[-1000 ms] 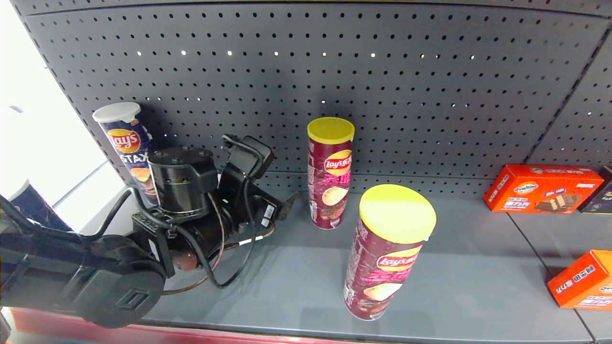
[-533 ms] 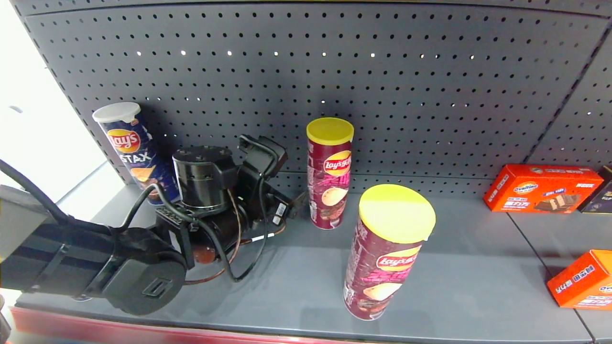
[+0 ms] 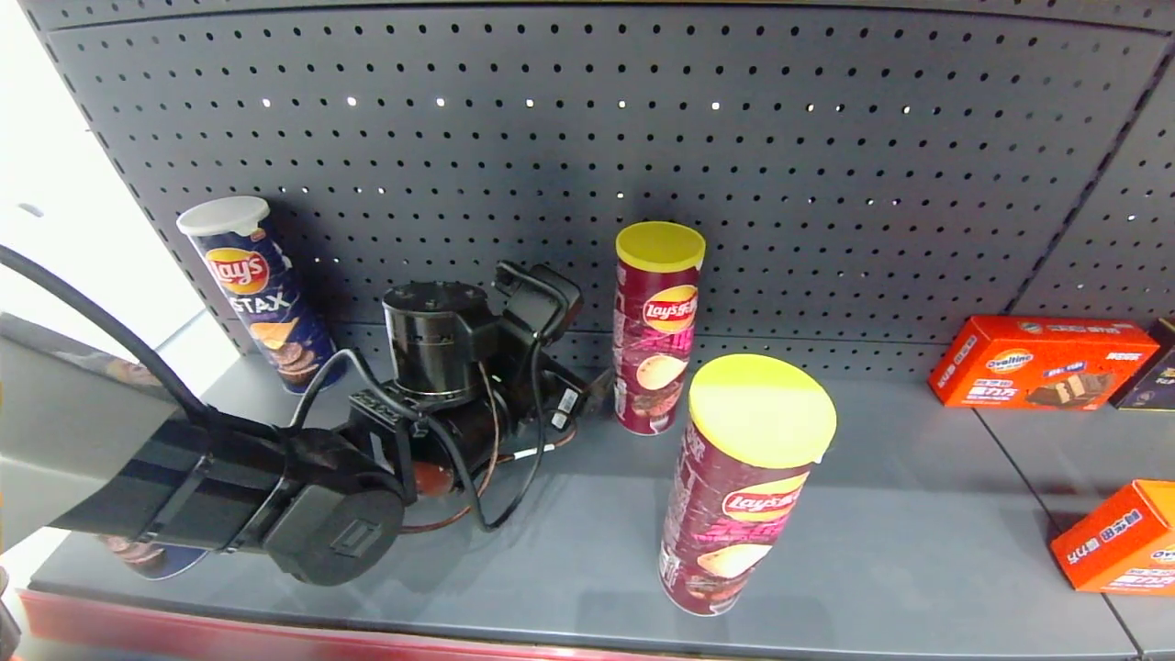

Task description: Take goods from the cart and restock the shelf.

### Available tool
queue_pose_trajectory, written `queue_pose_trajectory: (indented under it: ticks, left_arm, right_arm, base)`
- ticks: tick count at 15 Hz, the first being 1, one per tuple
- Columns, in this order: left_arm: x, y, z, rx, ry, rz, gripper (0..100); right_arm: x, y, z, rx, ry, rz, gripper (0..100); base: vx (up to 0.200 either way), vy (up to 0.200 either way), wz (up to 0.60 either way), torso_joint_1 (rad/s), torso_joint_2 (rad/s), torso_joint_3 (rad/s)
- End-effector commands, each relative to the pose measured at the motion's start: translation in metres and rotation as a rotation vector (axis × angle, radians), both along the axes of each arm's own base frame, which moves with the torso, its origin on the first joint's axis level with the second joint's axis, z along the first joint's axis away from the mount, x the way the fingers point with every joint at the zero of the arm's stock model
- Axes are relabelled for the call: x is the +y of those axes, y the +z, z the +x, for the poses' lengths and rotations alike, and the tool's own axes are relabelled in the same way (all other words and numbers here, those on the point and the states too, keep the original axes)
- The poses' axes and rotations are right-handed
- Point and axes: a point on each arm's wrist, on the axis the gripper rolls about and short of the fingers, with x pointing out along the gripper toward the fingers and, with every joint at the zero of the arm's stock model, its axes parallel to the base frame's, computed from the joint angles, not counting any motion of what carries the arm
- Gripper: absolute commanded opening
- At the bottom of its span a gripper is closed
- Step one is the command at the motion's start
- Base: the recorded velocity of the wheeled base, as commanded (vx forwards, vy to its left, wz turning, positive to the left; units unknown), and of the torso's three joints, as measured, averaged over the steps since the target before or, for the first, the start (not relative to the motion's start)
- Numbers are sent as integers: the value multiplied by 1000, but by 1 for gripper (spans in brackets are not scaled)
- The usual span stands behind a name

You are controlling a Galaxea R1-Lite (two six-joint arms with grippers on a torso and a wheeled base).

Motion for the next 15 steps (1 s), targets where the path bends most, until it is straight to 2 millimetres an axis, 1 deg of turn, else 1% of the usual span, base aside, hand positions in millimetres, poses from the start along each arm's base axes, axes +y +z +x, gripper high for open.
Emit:
queue_pose_trajectory:
  ticks: [1, 6, 10, 12, 15]
  left_arm:
    - [-2, -5, 1, 13, -1, 8, 100]
    - [5, -6, -5, 20, 10, 14, 100]
    - [-1, -5, -3, 14, 1, 10, 100]
    - [-6, -7, 0, 15, -9, 10, 100]
    - [-9, -10, 2, 19, -10, 13, 100]
  right_arm:
    - [0, 0, 0, 1, 0, -1, 100]
    - [0, 0, 0, 1, 0, -1, 100]
    - [0, 0, 0, 1, 0, -1, 100]
    - [0, 0, 0, 1, 0, -1, 100]
    - [0, 0, 0, 1, 0, -1, 100]
  base:
    - [0, 0, 0, 0, 0, 0]
    - [0, 0, 0, 0, 0, 0]
    - [0, 0, 0, 0, 0, 0]
    - [0, 0, 0, 0, 0, 0]
    - [0, 0, 0, 0, 0, 0]
